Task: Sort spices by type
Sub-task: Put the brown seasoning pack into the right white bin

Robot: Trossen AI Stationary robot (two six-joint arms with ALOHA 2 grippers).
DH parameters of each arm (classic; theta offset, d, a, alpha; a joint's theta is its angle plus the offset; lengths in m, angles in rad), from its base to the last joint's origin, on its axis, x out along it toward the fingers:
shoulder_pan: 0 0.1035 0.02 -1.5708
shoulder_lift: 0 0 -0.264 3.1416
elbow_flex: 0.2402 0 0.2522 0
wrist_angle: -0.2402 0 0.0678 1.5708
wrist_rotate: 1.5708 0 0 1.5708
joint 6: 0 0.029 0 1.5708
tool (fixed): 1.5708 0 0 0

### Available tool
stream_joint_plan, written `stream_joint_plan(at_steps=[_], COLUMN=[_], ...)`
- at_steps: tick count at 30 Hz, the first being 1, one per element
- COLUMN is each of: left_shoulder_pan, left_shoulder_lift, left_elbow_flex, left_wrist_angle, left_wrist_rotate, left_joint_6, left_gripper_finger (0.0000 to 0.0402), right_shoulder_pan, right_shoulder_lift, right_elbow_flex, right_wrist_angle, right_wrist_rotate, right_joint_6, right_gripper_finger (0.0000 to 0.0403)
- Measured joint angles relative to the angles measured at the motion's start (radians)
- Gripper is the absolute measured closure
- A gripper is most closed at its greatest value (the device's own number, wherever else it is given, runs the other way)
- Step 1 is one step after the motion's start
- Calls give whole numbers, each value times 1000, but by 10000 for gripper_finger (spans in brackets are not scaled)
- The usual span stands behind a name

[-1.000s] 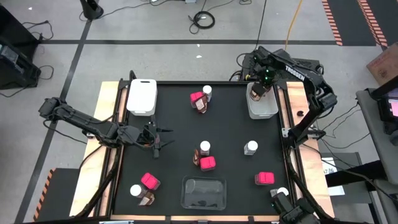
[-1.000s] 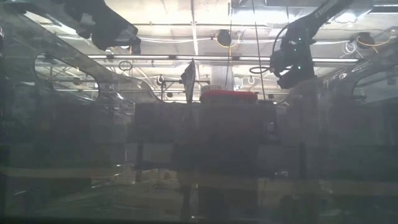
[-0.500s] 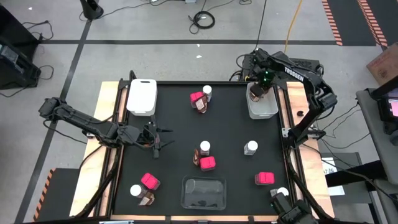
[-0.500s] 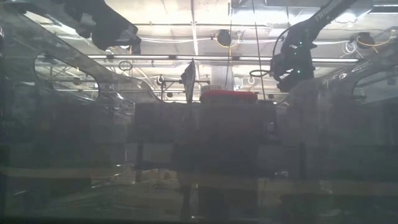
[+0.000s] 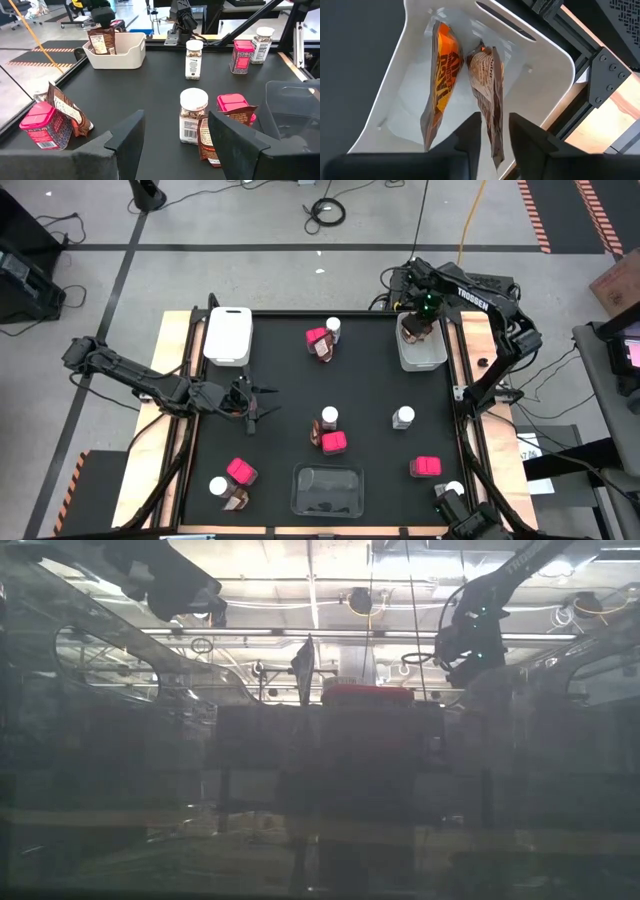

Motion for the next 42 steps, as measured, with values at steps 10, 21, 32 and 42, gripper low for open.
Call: stream_joint_plan(at_steps=[10,21,32,42], left_shoulder_pan=[0,0,0,0], left_shoulder_lift=[0,0,0,0], left_elbow_flex=[0,0,0,0], left_wrist_angle=[0,1,0,-19], left_wrist_rotate=[0,1,8,8], left_joint_6=[-8,-11,-29,-36], left_gripper_finger=[181,181,181,181], right_shoulder_pan=[31,287,497,535], right_shoulder_lift=[-12,-74,36,262], right_elbow_flex=[262,467,468,468], right_wrist_angle=[-234,-165,64,265], right_wrist_rotate=[-1,-190,-216,-348], right_joint_6=[57,42,-125,-360], right_gripper_finger=[264,264,264,264])
